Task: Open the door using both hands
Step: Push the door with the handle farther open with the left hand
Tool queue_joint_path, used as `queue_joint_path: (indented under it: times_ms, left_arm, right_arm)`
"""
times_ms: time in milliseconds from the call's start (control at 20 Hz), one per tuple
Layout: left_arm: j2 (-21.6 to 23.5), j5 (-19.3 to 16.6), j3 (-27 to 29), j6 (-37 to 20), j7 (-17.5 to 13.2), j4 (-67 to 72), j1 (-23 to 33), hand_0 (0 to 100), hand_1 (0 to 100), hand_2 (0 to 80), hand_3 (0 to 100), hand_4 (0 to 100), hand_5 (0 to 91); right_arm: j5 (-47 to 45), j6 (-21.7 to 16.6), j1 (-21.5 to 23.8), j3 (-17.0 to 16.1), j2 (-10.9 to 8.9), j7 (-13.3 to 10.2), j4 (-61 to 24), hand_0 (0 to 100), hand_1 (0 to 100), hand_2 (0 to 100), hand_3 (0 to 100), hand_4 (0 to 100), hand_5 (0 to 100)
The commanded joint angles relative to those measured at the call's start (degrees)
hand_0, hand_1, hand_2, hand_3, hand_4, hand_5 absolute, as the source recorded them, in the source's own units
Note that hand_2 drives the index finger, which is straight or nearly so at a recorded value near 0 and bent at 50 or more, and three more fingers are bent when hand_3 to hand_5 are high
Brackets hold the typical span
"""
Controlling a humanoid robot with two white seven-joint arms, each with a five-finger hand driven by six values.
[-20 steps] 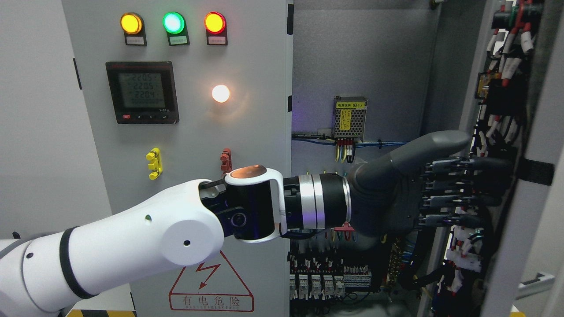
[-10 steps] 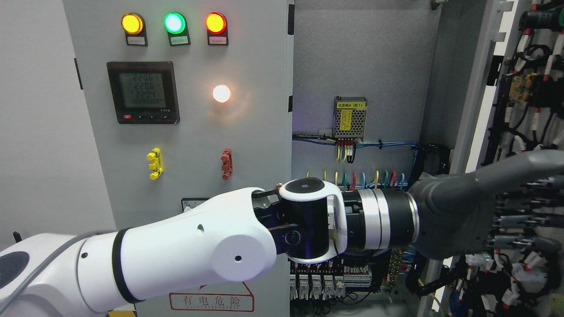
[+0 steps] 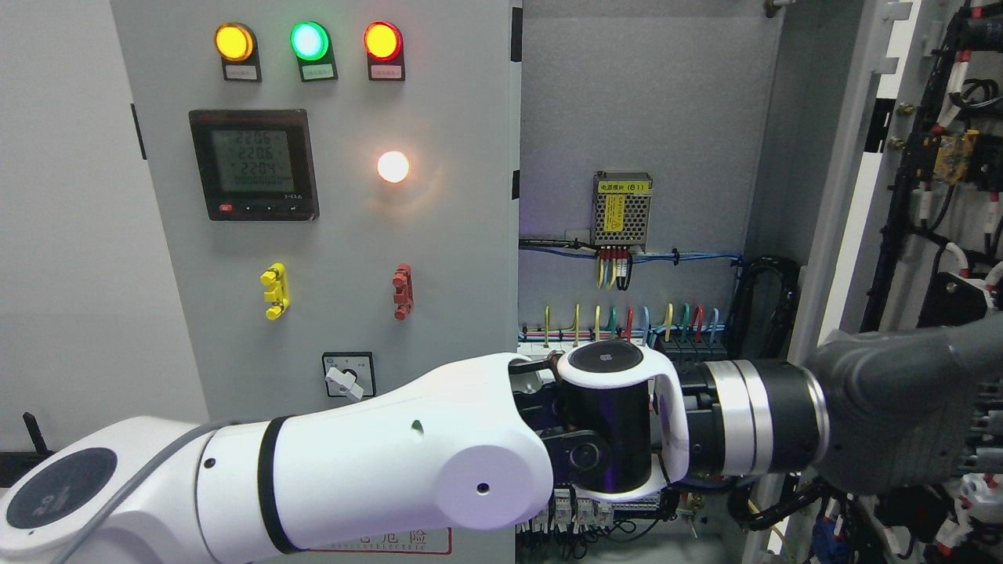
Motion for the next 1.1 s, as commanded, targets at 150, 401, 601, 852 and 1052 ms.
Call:
queue_joint_path:
  times_ms: [150,401,601,852,1052]
  left_arm:
    - [-3.7,0.0,-2.3,-0.9,2.8,0.6,-0.1,12,39,0.0,0,0,0.0]
    - [-3.7,-0.2,-2.3,-0.9,2.8,0.8,-0.1,12,39,0.0,0,0,0.0]
    - [-3.6,-0.3,-2.1,-0.8,2.8,0.9,-0.1,12,39,0.0,0,0,0.0]
    - [-2.8,-0.3,-1.3,-0.6,2.7,0.9,-0.7,12,39,0.0,0,0,0.0]
    - [2.2,-0.2,-1.4,-0.5,2.1,0.6,-0.7,12,39,0.0,0,0,0.0]
  right_arm:
    - [0.0,0.0,0.0,0.0,-0.03,0.0,0.0,12,39,0,0,0,0]
    - [0.0,0.0,0.0,-0.1,-0.03,0.0,0.0,12,39,0,0,0,0]
    - [0.0,0.0,0.0,-0.1,0.06,0.0,0.0,12,39,0,0,0,0]
    - [0.0,0.0,0.0,-0.1,0.06,0.0,0.0,12,39,0,0,0,0]
    - [0.0,0.0,-0.1,-0.1,-0.03,0.0,0.0,12,39,0,0,0,0]
